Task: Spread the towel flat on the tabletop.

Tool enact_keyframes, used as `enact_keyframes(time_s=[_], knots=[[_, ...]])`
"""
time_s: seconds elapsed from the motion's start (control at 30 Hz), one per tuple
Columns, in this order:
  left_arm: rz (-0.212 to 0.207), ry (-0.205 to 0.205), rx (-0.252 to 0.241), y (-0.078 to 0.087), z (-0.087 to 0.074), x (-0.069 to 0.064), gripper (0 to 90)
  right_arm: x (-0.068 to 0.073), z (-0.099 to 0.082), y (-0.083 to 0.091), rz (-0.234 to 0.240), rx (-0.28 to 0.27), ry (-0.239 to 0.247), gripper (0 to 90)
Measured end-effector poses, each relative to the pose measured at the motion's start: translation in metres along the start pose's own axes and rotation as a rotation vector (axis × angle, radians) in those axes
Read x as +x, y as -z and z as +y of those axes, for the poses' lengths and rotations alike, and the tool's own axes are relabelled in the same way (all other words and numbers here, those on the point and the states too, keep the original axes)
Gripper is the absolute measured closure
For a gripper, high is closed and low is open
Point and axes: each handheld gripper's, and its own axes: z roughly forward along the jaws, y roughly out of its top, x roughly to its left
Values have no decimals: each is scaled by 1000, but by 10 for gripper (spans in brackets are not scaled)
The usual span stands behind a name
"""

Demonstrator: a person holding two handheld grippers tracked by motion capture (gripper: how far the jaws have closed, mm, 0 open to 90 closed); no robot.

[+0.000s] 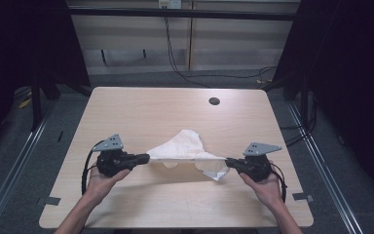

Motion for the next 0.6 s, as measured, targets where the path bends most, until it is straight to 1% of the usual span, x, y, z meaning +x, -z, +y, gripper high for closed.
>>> enact_keyframes(time_s=[0.03,0.13,0.17,0.2,0.23,0.27,0.3,0.33,0.37,0.4,0.43,0.47,0.5,0.53,0.6], knots=[[-3,-5,1,0,1,-1,880,0,0,0,0,0,0,893],[-7,-12,-13,2,6,-4,880,-3,8,8,42,-35,-9,895],[-11,-8,-22,3,9,-4,880,-5,13,11,59,-61,-21,896],[-11,-8,-22,3,9,-4,880,-5,13,11,59,-61,-21,896],[-4,-15,-29,4,11,-4,880,-9,20,15,72,-80,-38,897],[2,-20,-33,6,14,-4,880,-9,20,15,72,-80,-38,897],[1,-14,-44,7,20,-2,879,-12,29,17,77,-85,-45,897],[1,-14,-44,7,20,-2,880,-14,32,18,78,-85,-41,897],[3,-18,-58,8,28,-1,880,-15,38,20,74,-84,-35,897],[3,-18,-58,8,28,-1,880,-15,38,20,74,-84,-35,897],[20,-38,-57,7,36,-3,879,-16,48,24,74,-93,-30,897],[20,-38,-57,7,36,-3,880,-16,48,24,74,-93,-30,897],[24,-46,-69,9,42,-3,880,-16,52,26,74,-95,-26,897],[29,-50,-76,10,45,-3,880,-18,60,30,67,-99,-16,897],[33,-53,-95,13,50,-3,880,-22,70,35,65,-106,-7,897]])
